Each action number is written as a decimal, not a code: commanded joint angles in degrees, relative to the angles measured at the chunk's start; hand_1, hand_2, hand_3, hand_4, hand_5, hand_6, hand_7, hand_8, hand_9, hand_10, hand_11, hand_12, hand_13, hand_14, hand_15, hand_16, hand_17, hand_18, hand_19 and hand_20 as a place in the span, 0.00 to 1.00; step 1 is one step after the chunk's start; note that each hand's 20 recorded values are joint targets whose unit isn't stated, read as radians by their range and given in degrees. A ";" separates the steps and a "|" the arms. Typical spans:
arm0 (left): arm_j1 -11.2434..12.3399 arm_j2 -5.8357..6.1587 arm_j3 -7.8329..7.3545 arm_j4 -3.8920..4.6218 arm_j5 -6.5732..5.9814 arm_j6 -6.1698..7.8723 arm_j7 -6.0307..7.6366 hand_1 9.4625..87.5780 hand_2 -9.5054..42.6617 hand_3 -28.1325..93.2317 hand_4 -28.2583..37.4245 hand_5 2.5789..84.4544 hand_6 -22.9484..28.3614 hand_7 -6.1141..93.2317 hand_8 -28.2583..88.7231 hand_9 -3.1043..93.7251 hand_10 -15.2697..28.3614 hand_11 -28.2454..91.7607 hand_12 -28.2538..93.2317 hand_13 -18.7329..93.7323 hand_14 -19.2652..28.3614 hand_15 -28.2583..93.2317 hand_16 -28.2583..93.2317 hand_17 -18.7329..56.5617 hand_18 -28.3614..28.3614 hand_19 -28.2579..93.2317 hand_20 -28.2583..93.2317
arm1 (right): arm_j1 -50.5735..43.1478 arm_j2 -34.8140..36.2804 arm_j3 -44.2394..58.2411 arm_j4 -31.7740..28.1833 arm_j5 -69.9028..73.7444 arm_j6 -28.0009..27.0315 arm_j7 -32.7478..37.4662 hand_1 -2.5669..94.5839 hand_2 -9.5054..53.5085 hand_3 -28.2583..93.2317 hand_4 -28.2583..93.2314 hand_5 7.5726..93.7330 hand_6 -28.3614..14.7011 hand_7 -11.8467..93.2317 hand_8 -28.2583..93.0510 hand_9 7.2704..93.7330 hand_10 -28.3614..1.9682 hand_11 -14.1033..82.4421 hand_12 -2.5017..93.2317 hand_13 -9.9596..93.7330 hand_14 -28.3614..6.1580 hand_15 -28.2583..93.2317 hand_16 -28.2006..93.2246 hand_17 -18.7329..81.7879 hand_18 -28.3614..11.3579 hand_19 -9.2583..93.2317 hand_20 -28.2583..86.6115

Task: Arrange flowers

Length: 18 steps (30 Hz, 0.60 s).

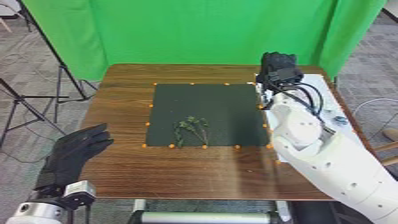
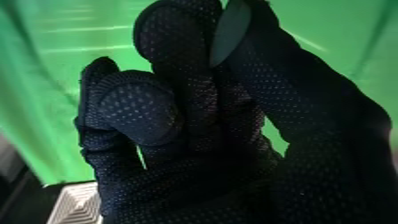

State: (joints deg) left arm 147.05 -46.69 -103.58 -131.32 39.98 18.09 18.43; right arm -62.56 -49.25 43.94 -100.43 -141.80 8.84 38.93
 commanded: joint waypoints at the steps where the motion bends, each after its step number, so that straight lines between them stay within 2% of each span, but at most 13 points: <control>1: 0.80 0.09 -0.43 -0.41 -0.13 0.28 0.07 0.22 0.31 0.91 0.22 0.53 0.72 0.20 0.17 0.42 0.85 0.53 0.30 0.41 1.00 0.71 0.13 0.12 0.87 0.70 0.33 | 2.30 0.83 -2.80 -4.42 1.32 2.78 -2.33 0.56 0.00 0.88 0.01 0.88 0.58 0.39 0.41 0.90 0.52 0.55 0.39 0.83 0.53 0.82 0.45 0.48 0.05 0.94 0.43; 5: 1.05 0.32 -0.41 -0.34 -0.16 0.34 0.33 0.22 0.31 0.91 0.22 0.52 0.72 0.20 0.17 0.42 0.85 0.53 0.30 0.41 1.00 0.71 0.13 0.12 0.87 0.70 0.33 | 1.82 1.48 -2.95 -6.28 1.64 3.78 -2.88 0.56 0.00 0.88 0.01 0.88 0.58 0.39 0.41 0.90 0.52 0.55 0.39 0.83 0.53 0.82 0.45 0.48 0.05 0.94 0.43; 12: 0.69 -0.11 -0.28 -0.14 0.14 -0.23 -0.31 0.22 0.31 0.91 0.22 0.52 0.72 0.20 0.17 0.42 0.86 0.53 0.30 0.41 1.00 0.71 0.13 0.12 0.87 0.70 0.32 | -0.40 1.70 -4.49 -6.83 0.30 5.63 -4.33 0.56 0.00 0.88 0.01 0.88 0.58 0.39 0.41 0.90 0.51 0.55 0.39 0.83 0.53 0.82 0.45 0.48 0.06 0.93 0.44; 15: 0.74 0.03 -0.13 -0.19 -0.03 0.06 0.08 0.22 0.30 0.91 0.22 0.52 0.72 0.20 0.17 0.42 0.86 0.53 0.30 0.41 1.00 0.71 0.13 0.12 0.87 0.70 0.33 | -1.84 1.37 -4.91 -6.64 0.55 6.83 -6.86 0.56 0.00 0.88 0.01 0.88 0.58 0.39 0.41 0.90 0.52 0.55 0.39 0.83 0.54 0.82 0.45 0.47 0.07 0.93 0.44; 18: 0.02 -0.25 0.06 0.04 0.32 -0.49 -0.58 0.22 0.31 0.91 0.22 0.52 0.72 0.20 0.17 0.42 0.86 0.53 0.30 0.41 1.00 0.71 0.13 0.12 0.87 0.70 0.33 | -2.58 1.16 -6.34 -6.38 -0.12 8.91 -8.29 0.56 0.00 0.88 0.00 0.88 0.59 0.39 0.41 0.90 0.52 0.55 0.39 0.83 0.54 0.82 0.45 0.47 0.08 0.92 0.44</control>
State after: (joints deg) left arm 147.24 -46.62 -103.81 -131.31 40.04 18.06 18.38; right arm -62.49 -47.92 39.81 -107.07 -140.31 14.12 34.49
